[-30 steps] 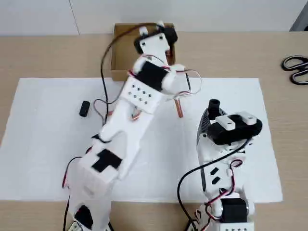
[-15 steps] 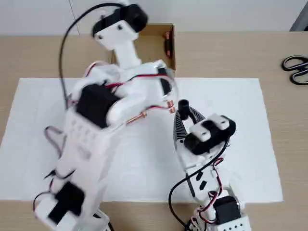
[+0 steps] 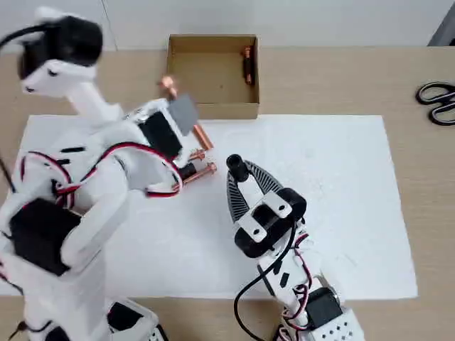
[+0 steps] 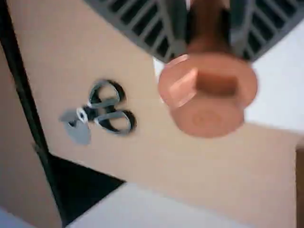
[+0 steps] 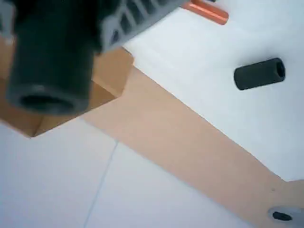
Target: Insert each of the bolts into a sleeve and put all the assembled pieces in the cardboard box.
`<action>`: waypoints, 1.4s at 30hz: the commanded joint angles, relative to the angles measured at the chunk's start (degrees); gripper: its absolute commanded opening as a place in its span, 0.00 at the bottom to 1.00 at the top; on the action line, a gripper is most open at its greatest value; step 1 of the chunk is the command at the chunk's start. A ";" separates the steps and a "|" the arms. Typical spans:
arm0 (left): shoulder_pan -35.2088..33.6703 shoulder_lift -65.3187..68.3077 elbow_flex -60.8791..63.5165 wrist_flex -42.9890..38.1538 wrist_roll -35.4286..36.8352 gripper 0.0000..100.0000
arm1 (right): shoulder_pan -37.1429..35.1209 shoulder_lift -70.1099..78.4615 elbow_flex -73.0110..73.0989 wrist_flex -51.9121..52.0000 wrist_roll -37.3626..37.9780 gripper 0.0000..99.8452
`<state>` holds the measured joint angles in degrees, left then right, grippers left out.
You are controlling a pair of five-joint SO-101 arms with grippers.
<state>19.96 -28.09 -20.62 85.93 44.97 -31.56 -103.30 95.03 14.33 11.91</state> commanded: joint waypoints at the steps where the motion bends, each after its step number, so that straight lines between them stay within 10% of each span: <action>1: -2.99 -1.23 7.69 -10.99 -7.03 0.01 | -0.57 -0.75 -0.53 -1.63 0.35 0.00; 14: 10.29 -12.84 35.21 -36.04 -17.05 0.01 | -0.57 -0.75 -0.62 -1.71 0.00 0.00; 22: 4.92 -28.13 58.24 -50.37 -17.14 0.01 | -0.48 -0.75 -0.26 -1.71 0.00 0.00; 42: 7.91 -32.70 68.35 -54.24 -16.97 0.01 | -0.40 -0.75 -0.26 -1.27 0.00 0.00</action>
<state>26.90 -59.47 47.43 33.01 28.18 -31.91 -103.30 95.03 14.33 11.91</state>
